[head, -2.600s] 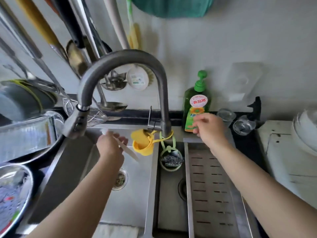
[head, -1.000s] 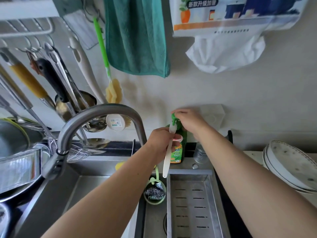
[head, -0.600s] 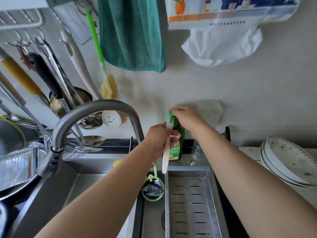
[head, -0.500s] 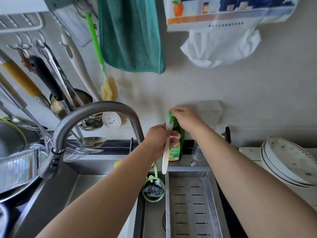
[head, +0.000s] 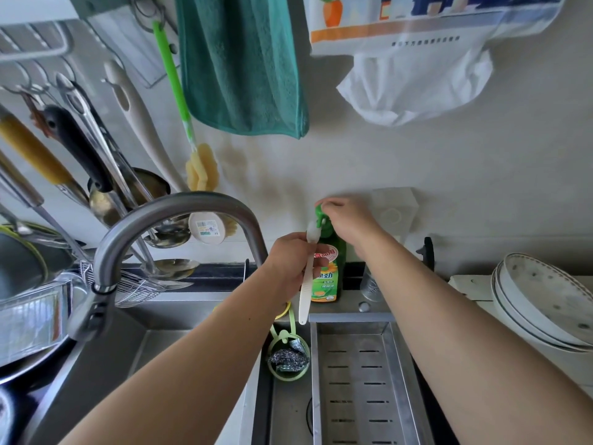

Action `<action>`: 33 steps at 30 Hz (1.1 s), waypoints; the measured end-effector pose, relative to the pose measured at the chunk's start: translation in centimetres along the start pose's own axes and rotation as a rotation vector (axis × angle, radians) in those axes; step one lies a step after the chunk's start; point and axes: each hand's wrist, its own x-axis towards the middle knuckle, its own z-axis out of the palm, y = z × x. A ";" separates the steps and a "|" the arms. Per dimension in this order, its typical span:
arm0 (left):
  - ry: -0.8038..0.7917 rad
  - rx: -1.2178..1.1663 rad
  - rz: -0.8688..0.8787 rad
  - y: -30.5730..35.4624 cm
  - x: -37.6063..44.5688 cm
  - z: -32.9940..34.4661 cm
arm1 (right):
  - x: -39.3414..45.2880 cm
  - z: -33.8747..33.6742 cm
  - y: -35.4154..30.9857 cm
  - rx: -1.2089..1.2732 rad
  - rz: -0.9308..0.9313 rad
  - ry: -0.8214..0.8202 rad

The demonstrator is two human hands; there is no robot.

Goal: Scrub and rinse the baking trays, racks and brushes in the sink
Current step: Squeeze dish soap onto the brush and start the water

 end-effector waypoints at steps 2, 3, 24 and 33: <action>0.001 0.015 -0.005 -0.1 0.2 -0.1 | 0.0 0.0 0.0 0.018 0.004 0.009; 0.000 0.024 -0.007 -0.2 0.3 -0.1 | 0.1 0.1 0.1 0.023 0.006 0.016; -0.045 0.045 0.043 -0.1 -0.7 -0.8 | -1.6 0.1 -0.3 -0.145 -0.003 -0.015; -0.084 0.006 -0.005 0.1 -2.0 -0.1 | -1.1 -0.2 -0.6 -0.155 0.003 0.005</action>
